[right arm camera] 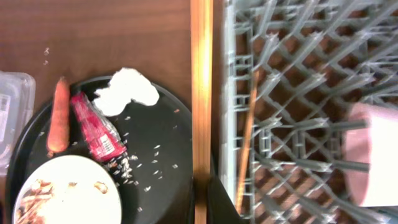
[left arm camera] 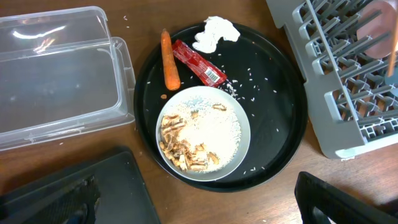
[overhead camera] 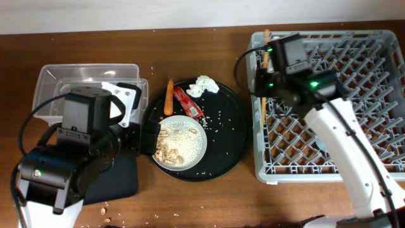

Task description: Sort waste into correct bins and load items into the dishwasher rack

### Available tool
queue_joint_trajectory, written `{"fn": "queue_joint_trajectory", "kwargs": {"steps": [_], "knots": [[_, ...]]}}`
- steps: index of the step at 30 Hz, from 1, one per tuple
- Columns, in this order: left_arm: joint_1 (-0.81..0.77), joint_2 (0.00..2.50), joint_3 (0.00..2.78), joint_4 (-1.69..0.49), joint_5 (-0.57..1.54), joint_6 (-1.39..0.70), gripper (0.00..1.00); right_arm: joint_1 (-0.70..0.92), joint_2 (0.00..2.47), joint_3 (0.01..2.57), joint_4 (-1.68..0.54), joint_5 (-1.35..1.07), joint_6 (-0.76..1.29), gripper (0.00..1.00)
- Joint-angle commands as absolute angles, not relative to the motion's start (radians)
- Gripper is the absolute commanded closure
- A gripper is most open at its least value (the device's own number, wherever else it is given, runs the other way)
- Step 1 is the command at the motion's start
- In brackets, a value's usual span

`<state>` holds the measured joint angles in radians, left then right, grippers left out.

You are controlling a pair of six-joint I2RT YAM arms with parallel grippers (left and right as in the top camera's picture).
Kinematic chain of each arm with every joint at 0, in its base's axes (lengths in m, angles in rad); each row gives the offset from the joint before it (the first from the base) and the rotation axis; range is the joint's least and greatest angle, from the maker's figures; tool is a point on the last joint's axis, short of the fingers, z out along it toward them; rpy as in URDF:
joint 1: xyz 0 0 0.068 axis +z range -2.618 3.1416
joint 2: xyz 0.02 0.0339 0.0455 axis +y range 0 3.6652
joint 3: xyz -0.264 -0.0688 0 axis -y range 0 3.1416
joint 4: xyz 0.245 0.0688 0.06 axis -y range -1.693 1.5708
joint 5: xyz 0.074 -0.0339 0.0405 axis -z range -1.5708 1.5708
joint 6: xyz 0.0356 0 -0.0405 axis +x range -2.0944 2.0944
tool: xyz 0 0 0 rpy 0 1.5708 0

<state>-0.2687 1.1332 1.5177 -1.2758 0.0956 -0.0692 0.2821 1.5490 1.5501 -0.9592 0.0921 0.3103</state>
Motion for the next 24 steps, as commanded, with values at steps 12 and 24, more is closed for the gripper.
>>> {"fn": "queue_joint_trajectory", "kwargs": {"steps": [12,24], "knots": [[-0.270,1.128,1.527,-1.274,0.085,-0.075,0.01,0.328,1.098,1.517,-1.151,-0.082,0.217,0.02],[-0.270,1.128,1.527,-1.274,0.085,-0.075,0.01,0.234,0.533,0.842,-0.653,0.170,0.217,0.02]]}}
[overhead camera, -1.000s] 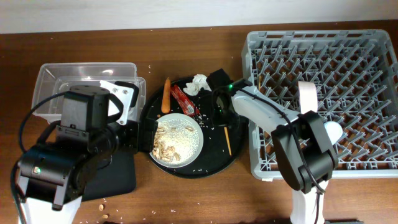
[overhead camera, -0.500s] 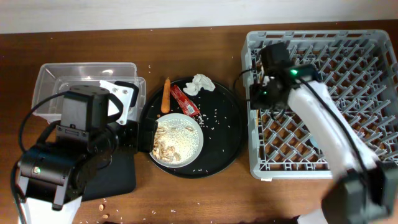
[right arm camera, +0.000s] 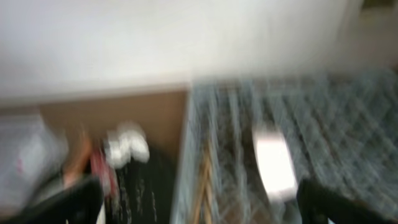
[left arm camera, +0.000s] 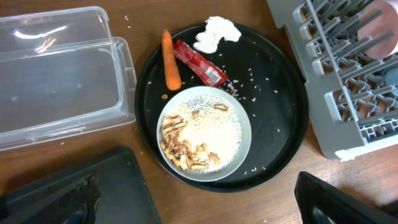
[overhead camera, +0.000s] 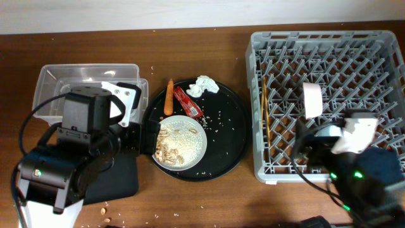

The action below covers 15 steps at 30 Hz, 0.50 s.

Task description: Sort waste into correct bins and load items into the dishwasher rack

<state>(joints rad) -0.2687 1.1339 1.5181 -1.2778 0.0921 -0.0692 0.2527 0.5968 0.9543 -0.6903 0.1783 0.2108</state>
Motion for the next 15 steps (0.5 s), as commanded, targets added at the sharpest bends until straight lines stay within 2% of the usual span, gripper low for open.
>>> {"fn": "queue_joint_trajectory", "kwargs": {"steps": [1,4,7,12,15], "knots": [[-0.270,1.128,1.527,-1.274,0.085,-0.075,0.01,0.210,0.423,0.615,-0.541,0.162,0.217,0.02],[-0.270,1.128,1.527,-1.274,0.085,-0.075,0.01,0.132,0.189,0.324,-0.480,0.161,0.218,0.02],[-0.270,1.128,1.527,-1.274,0.085,-0.075,0.01,0.076,-0.001,0.166,-0.413,0.159,0.218,0.02],[-0.270,1.128,1.527,-1.274,0.085,-0.075,0.01,0.063,0.003,0.011,-0.078,0.132,0.217,0.02],[-0.270,1.128,1.527,-1.274,0.085,-0.075,0.01,0.064,0.004,0.006,-0.067,0.131,0.217,0.02]]}}
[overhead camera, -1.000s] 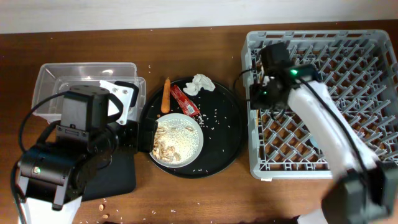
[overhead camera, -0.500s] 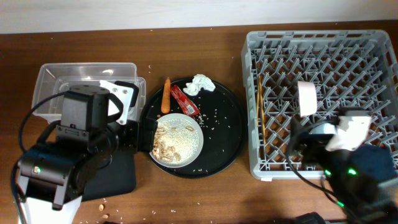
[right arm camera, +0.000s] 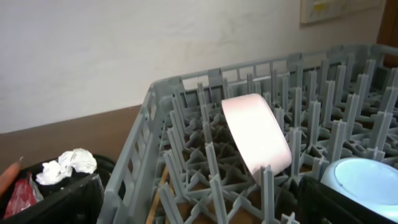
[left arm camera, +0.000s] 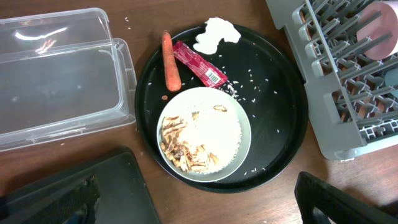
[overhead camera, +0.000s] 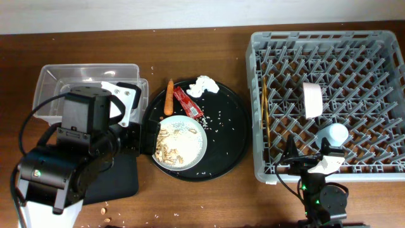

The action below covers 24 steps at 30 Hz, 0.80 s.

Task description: Sort waste into correct bins and load items into the dishwasher rack

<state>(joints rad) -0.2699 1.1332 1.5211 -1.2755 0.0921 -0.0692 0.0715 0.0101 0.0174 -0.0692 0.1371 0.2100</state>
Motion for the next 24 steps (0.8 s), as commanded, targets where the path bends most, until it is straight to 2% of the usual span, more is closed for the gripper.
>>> {"fn": "queue_joint_trajectory", "kwargs": {"steps": [1,11,13,14,17,18,22,24], "knots": [[-0.270,1.128,1.527,-1.274,0.085,-0.075,0.01,0.064,0.004,0.006,-0.067,0.131,0.217,0.02],[-0.270,1.128,1.527,-1.273,0.088,-0.076,0.01,0.064,0.004,0.006,-0.067,0.131,0.217,0.02],[-0.271,1.135,1.523,-1.142,0.262,-0.086,0.01,0.064,0.004,0.006,-0.067,0.131,0.217,0.02],[-0.271,1.171,1.522,-1.078,0.266,-0.081,0.01,0.064,0.004,0.006,-0.067,0.131,0.217,0.02],[-0.329,1.438,1.522,-0.993,0.266,-0.074,0.01,0.064,0.004,0.006,-0.067,0.131,0.217,0.02],[-0.364,1.590,1.522,-0.954,0.234,-0.049,0.21,0.064,0.004,0.006,-0.067,0.131,0.217,0.02],[-0.425,1.966,1.522,-0.705,0.000,-0.053,0.23,0.064,0.004,0.006,-0.067,0.131,0.217,0.02],[-0.425,2.070,1.522,-0.605,-0.009,-0.052,0.24,0.064,0.004,0.006,-0.067,0.131,0.217,0.02]]}}
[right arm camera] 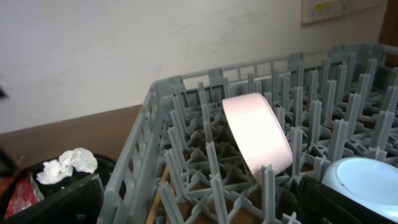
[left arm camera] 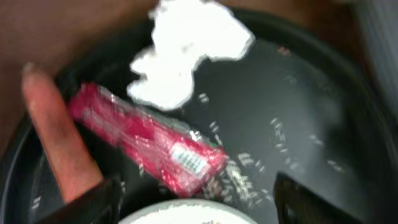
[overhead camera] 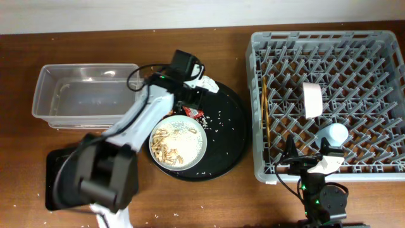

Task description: Sort waste into correct bins and load items into the dishwasher rack

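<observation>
My left gripper (overhead camera: 190,103) hangs open low over the black tray (overhead camera: 231,142). Between its fingers in the left wrist view lies a red wrapper (left arm camera: 149,146), with an orange carrot (left arm camera: 59,134) to its left and a crumpled white tissue (left arm camera: 186,50) beyond. Just in front is the rim of the white bowl (overhead camera: 178,144) of rice and scraps. My right gripper (overhead camera: 313,166) rests open at the front edge of the grey rack (overhead camera: 380,168). The rack holds a pink cup (right arm camera: 258,134), a white bowl (right arm camera: 360,180) and wooden chopsticks (overhead camera: 264,107).
A clear plastic bin (overhead camera: 82,95) stands left of the tray. A black bin (overhead camera: 60,183) sits at the front left, partly under my left arm. Rice grains are scattered over the tray.
My left arm was folded back over the black bin; now it reaches out over the tray, gripper open close above the red wrapper. The right arm has not moved.
First my right gripper held a chopstick along the rack's left edge while the left arm stayed back. Then the chopsticks lay in the rack and the right arm was withdrawn to the front, where it stays. The left gripper is now over the wrapper.
</observation>
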### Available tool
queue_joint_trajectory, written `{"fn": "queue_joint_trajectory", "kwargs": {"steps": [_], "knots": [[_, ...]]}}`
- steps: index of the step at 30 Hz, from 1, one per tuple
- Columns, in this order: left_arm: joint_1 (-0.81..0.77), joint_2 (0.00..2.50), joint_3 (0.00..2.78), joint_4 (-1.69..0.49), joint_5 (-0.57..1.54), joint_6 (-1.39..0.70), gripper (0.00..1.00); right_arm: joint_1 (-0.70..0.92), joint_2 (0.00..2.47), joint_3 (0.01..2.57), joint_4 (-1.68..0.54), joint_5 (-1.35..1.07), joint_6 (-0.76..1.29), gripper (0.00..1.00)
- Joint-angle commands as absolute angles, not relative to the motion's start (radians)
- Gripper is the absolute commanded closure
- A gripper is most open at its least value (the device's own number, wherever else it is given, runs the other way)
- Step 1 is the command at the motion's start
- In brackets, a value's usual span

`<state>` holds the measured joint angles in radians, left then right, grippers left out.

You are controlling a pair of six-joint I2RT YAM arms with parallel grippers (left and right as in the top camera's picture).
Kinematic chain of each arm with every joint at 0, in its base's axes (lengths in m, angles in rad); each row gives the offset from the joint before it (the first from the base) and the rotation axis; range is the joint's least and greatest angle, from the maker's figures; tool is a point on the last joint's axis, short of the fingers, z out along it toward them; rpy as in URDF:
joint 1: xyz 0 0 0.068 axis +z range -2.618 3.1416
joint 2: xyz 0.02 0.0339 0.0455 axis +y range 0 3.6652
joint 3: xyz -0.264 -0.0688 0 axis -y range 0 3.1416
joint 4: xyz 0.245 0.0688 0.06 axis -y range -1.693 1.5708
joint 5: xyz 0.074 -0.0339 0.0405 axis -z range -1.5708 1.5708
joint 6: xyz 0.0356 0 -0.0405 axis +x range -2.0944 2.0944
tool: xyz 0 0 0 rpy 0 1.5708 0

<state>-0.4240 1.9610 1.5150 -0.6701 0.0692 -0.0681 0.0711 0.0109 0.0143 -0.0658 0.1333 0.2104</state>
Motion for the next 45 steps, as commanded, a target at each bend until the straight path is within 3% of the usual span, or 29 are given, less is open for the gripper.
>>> {"fn": "queue_joint_trajectory", "kwargs": {"steps": [1,4,7,13,16,17,18,23,24,25,28,30,32,36,39,42,45], "knots": [[-0.425,2.110,1.522,-0.545,-0.008,-0.052,0.24,0.064,0.004,0.006,-0.067,0.131,0.217,0.02],[-0.425,2.143,1.523,-0.410,-0.004,-0.053,0.28,0.064,0.004,0.006,-0.067,0.131,0.217,0.02],[-0.424,2.110,1.607,-0.590,-0.004,-0.064,0.33,0.064,0.004,0.006,-0.067,0.131,0.217,0.02],[-0.424,2.244,1.620,-0.450,-0.029,-0.052,0.33,0.064,0.004,0.006,-0.067,0.131,0.217,0.02],[-0.424,2.255,1.620,-0.446,-0.019,-0.052,0.63,0.064,0.004,0.006,-0.067,0.131,0.217,0.02],[-0.424,2.253,1.622,-0.451,-0.014,-0.052,0.89,0.064,0.004,0.006,-0.067,0.131,0.217,0.02],[-0.423,2.234,1.637,-0.478,-0.003,-0.052,1.00,0.064,0.004,0.006,-0.067,0.131,0.217,0.02],[-0.363,1.905,1.790,-0.832,-0.101,-0.057,1.00,0.064,0.004,0.006,-0.067,0.131,0.217,0.02],[-0.317,1.848,1.790,-0.901,-0.130,-0.076,1.00,0.064,0.004,0.006,-0.067,0.131,0.217,0.02],[-0.172,1.800,1.789,-1.023,-0.145,-0.134,1.00,0.064,0.004,0.006,-0.067,0.131,0.217,0.02],[-0.017,1.824,1.705,-1.050,-0.133,-0.146,1.00,0.064,0.004,0.006,-0.067,0.131,0.217,0.02],[0.043,1.842,1.607,-0.957,-0.173,-0.146,0.98,0.064,0.004,0.006,-0.067,0.131,0.217,0.02],[0.073,1.840,1.617,-0.931,-0.077,-0.145,0.34,0.064,0.004,0.006,-0.067,0.131,0.217,0.02],[0.006,1.800,1.664,-1.019,0.200,-0.145,0.34,0.064,0.004,0.006,-0.067,0.131,0.217,0.02],[-0.218,1.816,1.611,-0.985,0.035,-0.205,0.34,0.064,0.004,0.006,-0.067,0.131,0.217,0.02],[-0.366,1.881,1.549,-0.896,0.026,-0.249,0.34,0.064,0.004,0.006,-0.067,0.131,0.217,0.02],[-0.389,1.895,1.548,-0.894,-0.003,-0.303,0.36,0.064,0.004,0.006,-0.067,0.131,0.217,0.02]]}}
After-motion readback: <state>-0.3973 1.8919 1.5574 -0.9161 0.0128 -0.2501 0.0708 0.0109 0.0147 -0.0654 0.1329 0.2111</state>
